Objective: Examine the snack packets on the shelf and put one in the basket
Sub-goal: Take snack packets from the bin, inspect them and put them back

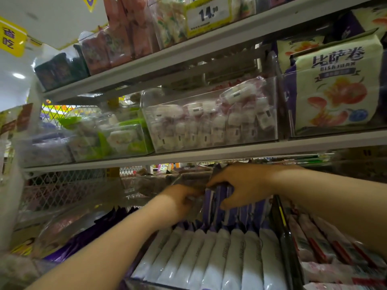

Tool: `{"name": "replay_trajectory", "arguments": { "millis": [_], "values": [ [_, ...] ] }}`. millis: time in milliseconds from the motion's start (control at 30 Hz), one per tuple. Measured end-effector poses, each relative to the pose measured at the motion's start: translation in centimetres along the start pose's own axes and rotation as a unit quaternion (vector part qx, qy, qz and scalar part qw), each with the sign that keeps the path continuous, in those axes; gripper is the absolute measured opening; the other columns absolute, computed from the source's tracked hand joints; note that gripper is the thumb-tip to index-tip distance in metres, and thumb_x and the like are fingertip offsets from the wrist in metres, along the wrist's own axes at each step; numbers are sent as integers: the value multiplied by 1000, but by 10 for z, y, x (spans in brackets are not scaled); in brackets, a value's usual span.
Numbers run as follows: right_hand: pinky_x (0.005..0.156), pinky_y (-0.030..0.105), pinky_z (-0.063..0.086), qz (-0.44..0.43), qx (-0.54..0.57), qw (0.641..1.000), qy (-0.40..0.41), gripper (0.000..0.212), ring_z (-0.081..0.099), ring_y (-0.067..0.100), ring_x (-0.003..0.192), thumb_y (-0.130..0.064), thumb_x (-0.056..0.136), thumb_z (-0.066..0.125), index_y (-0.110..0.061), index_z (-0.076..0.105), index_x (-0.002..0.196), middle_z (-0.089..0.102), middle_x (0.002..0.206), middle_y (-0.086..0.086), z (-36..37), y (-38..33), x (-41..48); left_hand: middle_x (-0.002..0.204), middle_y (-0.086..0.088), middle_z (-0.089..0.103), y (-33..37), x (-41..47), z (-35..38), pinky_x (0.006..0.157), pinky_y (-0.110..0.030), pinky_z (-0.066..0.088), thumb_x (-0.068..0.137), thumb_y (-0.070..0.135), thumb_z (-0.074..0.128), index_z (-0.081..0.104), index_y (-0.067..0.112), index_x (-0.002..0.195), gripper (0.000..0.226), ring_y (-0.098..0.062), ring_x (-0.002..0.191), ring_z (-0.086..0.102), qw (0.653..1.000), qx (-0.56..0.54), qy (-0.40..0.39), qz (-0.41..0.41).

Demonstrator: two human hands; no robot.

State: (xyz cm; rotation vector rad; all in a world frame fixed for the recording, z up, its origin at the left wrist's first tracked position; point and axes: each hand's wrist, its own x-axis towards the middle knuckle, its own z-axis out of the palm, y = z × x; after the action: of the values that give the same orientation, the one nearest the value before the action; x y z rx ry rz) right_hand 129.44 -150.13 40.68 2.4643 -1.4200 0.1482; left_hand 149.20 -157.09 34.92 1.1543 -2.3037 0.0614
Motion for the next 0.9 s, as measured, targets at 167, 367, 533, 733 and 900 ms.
{"name": "replay_trajectory", "arguments": {
  "millis": [167, 367, 533, 733, 900],
  "values": [
    [76, 32, 53, 17, -23, 1000, 2, 49, 57, 12, 87, -44, 81, 63, -33, 46, 126, 58, 103, -7, 2, -2, 5, 131, 0, 61, -31, 1, -10, 97, -35, 48, 93, 27, 53, 60, 38, 126, 35, -22, 114, 60, 970, 226, -77, -52],
    [71, 25, 44, 20, -44, 999, -4, 41, 55, 15, 90, -52, 86, 60, -36, 41, 118, 55, 101, -13, 6, -6, 12, 126, 7, 60, -36, 6, 0, 104, -38, 33, 90, 30, 56, 63, 36, 117, 29, -19, 119, 53, 928, 361, -90, 7],
    [93, 29, 45, -1, -70, 998, -7, 54, 53, 16, 110, -55, 92, 49, -32, 40, 140, 52, 132, -5, 7, -6, 9, 124, 1, 60, -38, 11, 2, 98, -35, 38, 92, 29, 57, 67, 31, 114, 24, -23, 114, 55, 923, 371, -100, 10],
    [102, 35, 42, -6, -62, 998, -8, 63, 48, 17, 122, -58, 88, 53, -35, 35, 143, 46, 142, -6, 8, -3, 8, 119, -4, 63, -42, 18, -5, 87, -31, 52, 92, 18, 58, 70, 20, 110, 21, -23, 102, 63, 939, 319, -125, -14],
    [101, 38, 44, -3, -63, 998, -8, 63, 49, 18, 121, -60, 87, 53, -36, 35, 142, 48, 140, -6, 9, -3, 8, 117, -5, 62, -43, 12, -3, 79, -25, 47, 95, 12, 51, 61, 17, 115, 23, -23, 101, 62, 932, 347, -101, 6]
  ]
}}
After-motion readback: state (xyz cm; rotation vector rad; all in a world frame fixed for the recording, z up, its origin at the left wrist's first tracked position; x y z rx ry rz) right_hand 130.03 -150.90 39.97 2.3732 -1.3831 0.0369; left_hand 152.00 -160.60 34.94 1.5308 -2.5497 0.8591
